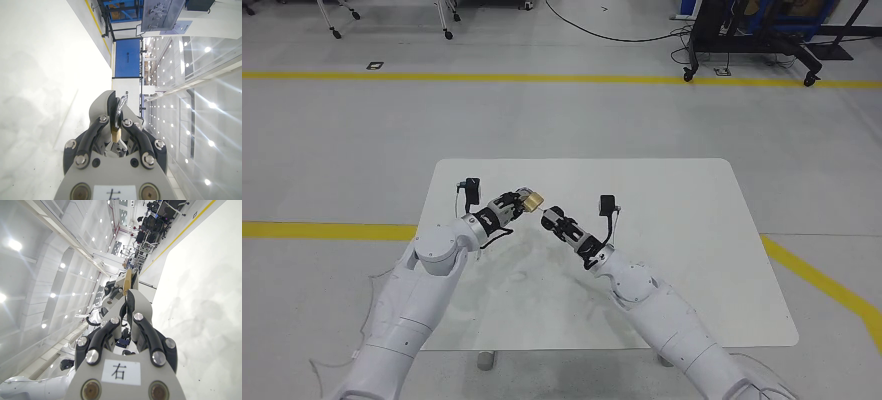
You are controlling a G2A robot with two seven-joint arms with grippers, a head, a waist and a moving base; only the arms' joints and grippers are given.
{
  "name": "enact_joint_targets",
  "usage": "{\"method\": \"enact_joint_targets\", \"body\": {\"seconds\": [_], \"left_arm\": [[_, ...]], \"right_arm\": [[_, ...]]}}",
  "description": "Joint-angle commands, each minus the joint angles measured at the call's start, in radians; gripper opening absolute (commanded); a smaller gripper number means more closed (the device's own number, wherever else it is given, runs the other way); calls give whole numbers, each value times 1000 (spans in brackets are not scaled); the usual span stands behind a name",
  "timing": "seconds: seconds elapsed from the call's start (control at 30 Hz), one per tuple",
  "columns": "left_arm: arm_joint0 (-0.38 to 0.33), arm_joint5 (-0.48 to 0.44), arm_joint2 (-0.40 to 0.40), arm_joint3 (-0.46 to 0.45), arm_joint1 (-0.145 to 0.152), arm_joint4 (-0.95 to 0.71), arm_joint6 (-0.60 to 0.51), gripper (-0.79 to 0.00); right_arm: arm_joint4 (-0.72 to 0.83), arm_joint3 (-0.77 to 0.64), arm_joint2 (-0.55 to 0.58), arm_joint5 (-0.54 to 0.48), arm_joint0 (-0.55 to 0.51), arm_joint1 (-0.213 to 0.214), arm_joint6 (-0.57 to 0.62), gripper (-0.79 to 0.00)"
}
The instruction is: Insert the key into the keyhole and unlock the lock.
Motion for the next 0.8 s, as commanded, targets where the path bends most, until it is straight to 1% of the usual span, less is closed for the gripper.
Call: {"method": "enact_joint_targets", "body": {"seconds": [0.0, 0.47, 0.73, 0.77], "left_arm": [[0, 0, -1, 1, 0, 0, 1, -785], [-2, 9, 5, 3, -3, -2, -6, -785], [-4, 13, 5, 6, -4, -2, -14, -785], [-4, 14, 5, 6, -4, -4, -15, -785]], "right_arm": [[-1, 1, -1, -2, 0, -3, 1, -785], [-60, 8, 2, 0, -2, -16, -30, -785], [-74, 30, 1, 6, 16, -27, -40, -785], [-75, 33, 2, 5, 18, -28, -41, -542]]}}
